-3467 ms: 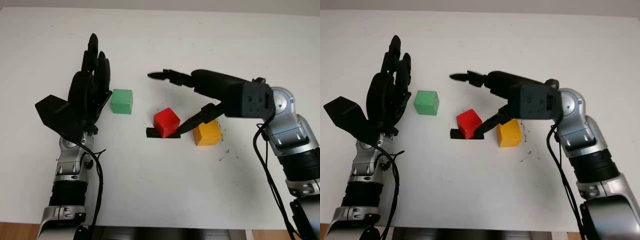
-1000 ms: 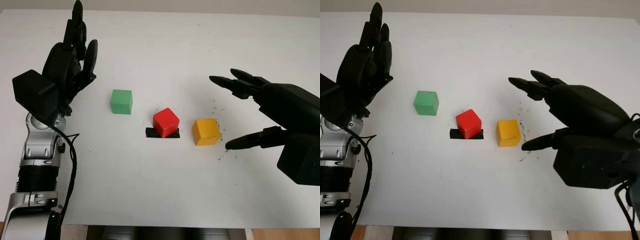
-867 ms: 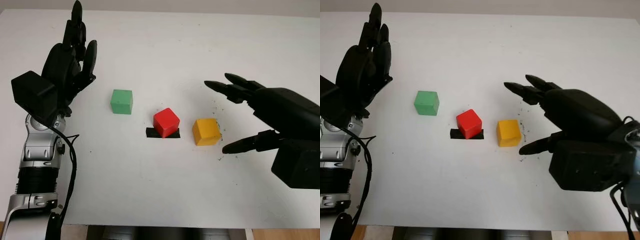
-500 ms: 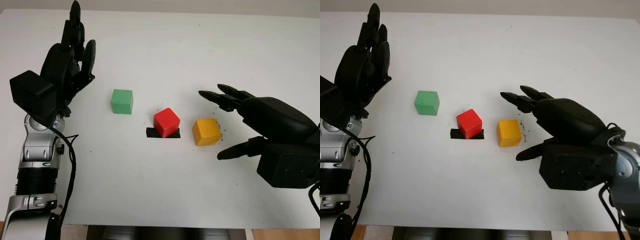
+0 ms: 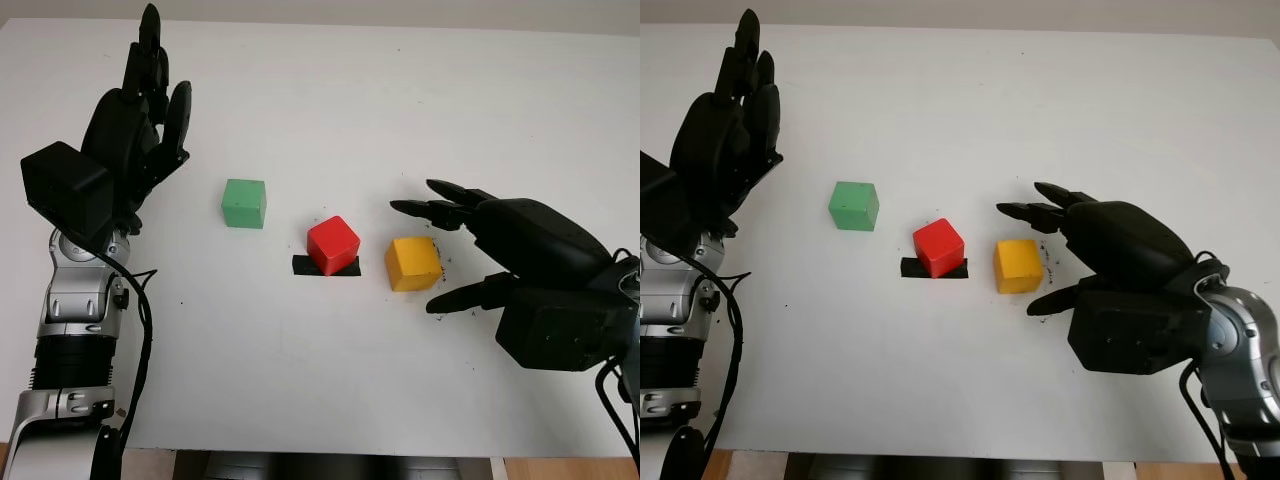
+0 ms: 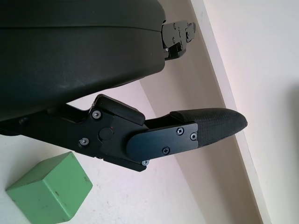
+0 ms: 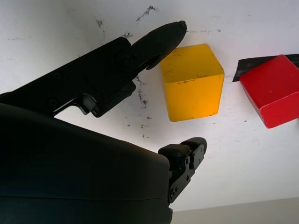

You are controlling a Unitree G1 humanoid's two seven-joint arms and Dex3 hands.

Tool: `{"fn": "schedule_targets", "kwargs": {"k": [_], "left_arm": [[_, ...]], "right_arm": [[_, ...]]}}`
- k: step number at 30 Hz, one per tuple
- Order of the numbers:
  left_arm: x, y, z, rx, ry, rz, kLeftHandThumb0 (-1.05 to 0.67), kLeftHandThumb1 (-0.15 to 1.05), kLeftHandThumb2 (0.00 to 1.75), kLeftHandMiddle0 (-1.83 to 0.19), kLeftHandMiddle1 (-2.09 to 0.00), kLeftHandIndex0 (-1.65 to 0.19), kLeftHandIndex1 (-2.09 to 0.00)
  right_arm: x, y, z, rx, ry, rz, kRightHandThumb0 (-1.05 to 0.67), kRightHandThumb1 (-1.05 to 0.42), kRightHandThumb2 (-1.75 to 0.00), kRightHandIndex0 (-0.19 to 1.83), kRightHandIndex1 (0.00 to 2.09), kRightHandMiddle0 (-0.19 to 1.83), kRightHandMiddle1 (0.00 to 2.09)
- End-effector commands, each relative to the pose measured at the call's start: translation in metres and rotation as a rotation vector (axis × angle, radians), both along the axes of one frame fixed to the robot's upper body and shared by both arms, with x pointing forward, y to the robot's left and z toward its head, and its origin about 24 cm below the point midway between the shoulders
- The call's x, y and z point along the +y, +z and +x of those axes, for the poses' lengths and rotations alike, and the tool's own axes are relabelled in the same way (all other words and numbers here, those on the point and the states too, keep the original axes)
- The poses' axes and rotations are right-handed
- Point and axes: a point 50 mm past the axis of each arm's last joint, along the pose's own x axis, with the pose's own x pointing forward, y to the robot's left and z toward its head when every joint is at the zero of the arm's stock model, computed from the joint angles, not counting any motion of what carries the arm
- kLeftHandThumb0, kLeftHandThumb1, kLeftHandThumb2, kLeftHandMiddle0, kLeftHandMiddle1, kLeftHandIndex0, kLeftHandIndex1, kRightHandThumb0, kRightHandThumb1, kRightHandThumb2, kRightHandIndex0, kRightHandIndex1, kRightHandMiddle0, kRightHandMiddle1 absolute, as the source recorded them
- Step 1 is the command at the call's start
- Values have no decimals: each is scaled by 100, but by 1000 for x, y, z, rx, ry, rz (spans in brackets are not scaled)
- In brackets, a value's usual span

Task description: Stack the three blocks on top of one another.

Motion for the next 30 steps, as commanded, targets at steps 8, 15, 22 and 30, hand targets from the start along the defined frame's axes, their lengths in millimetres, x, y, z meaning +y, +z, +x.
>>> {"fn": "schedule_targets", "kwargs": {"k": [8,15,22,30], "left_arm": [[2,5,2,-22,12,16,-82,105,64,19,0,19,0],[3,6,3,-30,20,32,-83,105,63,19,0,19,0],[4,6,4,-33,26,40,-83,105,63,19,0,19,0],[4,6,4,-41,26,40,-83,105,62,19,0,19,0]], "right_arm": [[5,0,4,-24,24,36,-51,-77,-5,23,7,27,61],[5,1,7,-49,33,48,-49,-76,-5,29,8,27,88],[9,1,7,-48,52,25,-50,-79,-6,31,8,34,95],[9,2,8,-41,56,6,-52,-79,-5,34,9,39,101]]}}
